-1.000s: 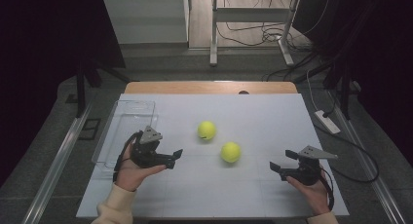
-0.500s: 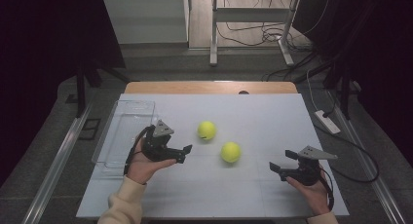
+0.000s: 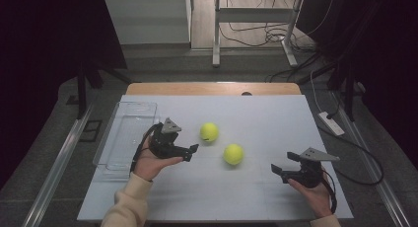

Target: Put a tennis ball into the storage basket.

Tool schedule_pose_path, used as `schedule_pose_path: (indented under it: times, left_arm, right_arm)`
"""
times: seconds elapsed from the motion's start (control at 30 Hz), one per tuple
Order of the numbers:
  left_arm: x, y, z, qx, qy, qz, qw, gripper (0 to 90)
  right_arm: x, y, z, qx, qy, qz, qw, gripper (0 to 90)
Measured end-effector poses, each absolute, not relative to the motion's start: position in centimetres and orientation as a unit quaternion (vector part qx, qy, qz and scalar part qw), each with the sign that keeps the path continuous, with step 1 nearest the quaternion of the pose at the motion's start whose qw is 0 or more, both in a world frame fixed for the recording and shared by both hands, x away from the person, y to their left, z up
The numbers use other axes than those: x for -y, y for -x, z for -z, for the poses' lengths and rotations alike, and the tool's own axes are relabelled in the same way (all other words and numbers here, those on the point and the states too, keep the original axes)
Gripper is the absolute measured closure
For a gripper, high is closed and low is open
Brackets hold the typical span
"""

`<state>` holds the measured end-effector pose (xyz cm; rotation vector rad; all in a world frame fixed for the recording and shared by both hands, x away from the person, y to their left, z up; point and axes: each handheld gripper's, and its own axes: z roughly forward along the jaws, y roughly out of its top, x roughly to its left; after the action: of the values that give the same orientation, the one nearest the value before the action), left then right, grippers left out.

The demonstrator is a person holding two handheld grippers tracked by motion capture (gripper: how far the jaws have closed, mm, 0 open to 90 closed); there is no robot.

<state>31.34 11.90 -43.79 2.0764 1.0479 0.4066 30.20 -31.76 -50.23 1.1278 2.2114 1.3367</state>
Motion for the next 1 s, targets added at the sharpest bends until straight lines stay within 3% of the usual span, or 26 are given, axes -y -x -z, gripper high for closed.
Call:
schedule_pose_path:
  times: [1.0]
  left_arm:
    - [-10.2, -34.4, 44.1, -0.404, -0.832, -0.149, 0.351, 6.1]
  right_arm:
    - [31.2, -30.3, 50.3, -0.782, -0.387, -0.463, 0.156, 13.3]
